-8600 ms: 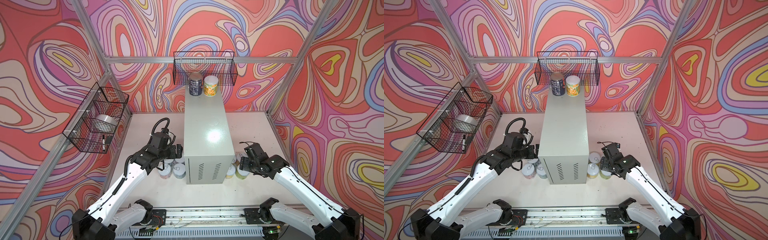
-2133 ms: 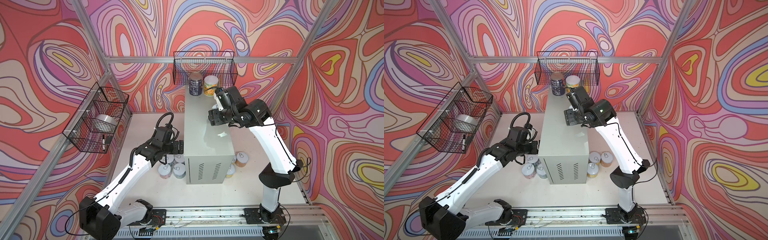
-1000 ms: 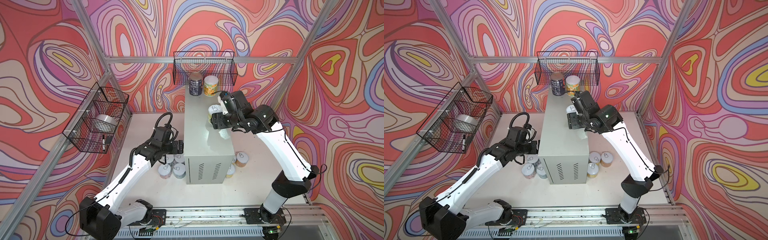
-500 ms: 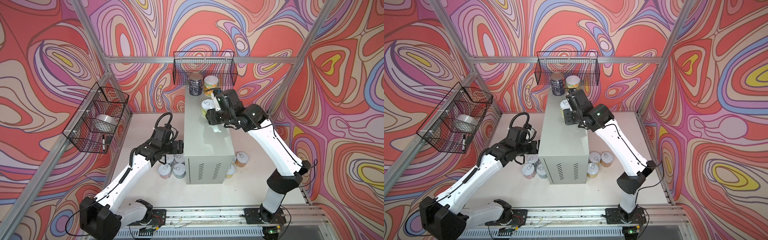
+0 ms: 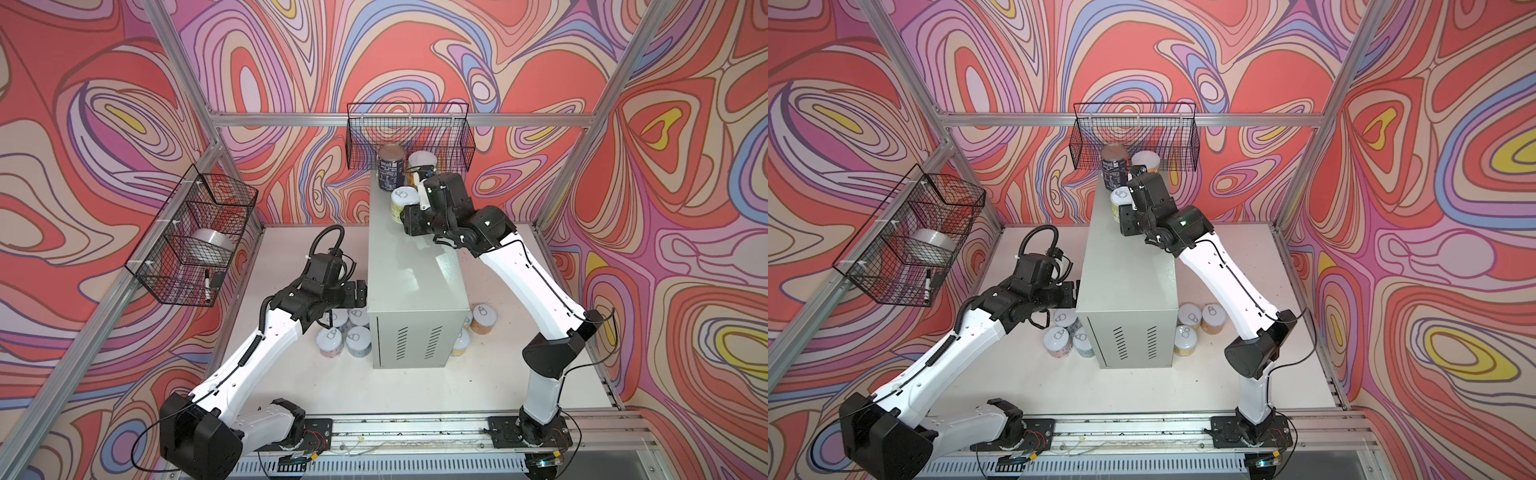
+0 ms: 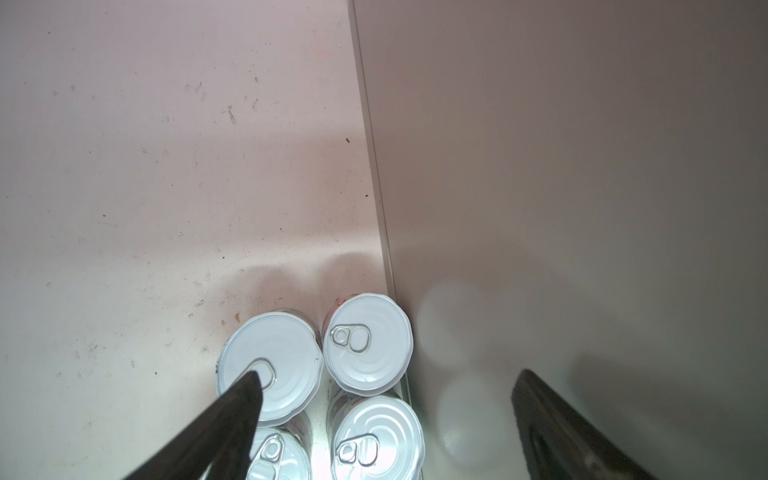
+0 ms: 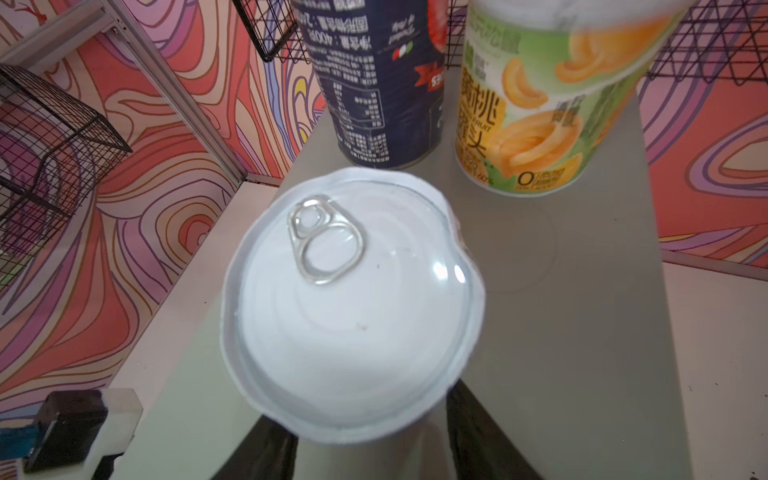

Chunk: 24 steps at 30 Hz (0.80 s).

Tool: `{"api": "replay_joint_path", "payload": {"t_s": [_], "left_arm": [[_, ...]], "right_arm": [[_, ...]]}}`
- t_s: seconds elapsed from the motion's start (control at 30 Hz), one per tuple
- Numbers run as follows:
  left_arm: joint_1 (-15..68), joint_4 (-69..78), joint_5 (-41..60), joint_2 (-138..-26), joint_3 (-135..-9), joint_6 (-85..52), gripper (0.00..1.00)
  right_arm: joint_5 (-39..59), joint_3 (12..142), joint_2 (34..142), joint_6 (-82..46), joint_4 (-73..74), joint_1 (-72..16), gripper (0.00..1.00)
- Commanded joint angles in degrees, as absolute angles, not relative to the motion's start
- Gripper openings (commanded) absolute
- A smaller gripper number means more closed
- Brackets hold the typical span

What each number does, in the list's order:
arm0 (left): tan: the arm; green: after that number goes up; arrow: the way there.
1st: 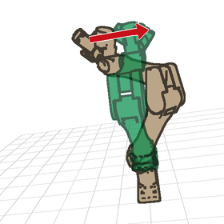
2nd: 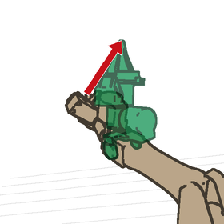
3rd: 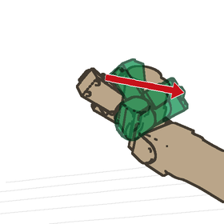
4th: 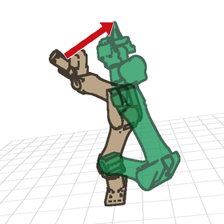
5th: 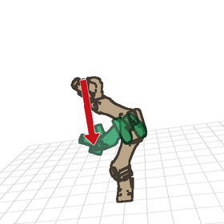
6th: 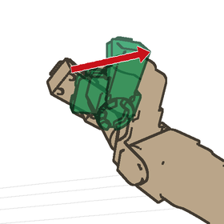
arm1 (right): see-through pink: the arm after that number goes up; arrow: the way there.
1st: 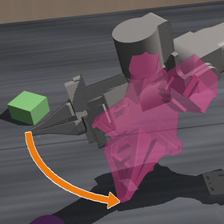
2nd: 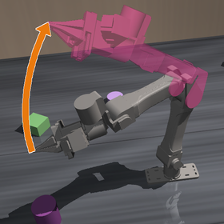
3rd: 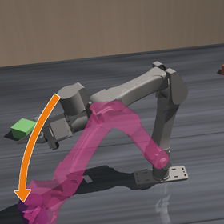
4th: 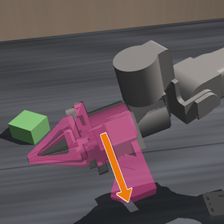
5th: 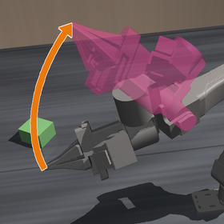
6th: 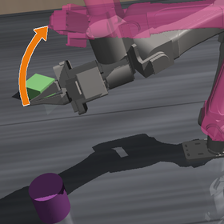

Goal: Place and organize the canned foods onto the counter
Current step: 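Carry the can with the right gripper toward the blue can and tub, then set the can down nearer the robot than the blue can, open right gripper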

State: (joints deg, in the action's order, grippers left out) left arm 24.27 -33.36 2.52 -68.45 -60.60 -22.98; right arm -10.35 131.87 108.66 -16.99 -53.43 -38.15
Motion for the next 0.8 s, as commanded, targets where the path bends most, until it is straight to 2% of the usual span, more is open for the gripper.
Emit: {"api": "replay_joint_path", "payload": {"t_s": [0.0,0.77], "left_arm": [[23.9,-33.1,2.3,-68.3,-59.7,-23.7,0.95],[23.6,-32.8,2.0,-67.2,-58.1,-23.9,0.94]], "right_arm": [[-8.1,133.0,111.4,-17.3,-49.0,-36.9,0.56],[-4.4,134.5,115.7,-19.8,-45.2,-35.6,0.55]]}}
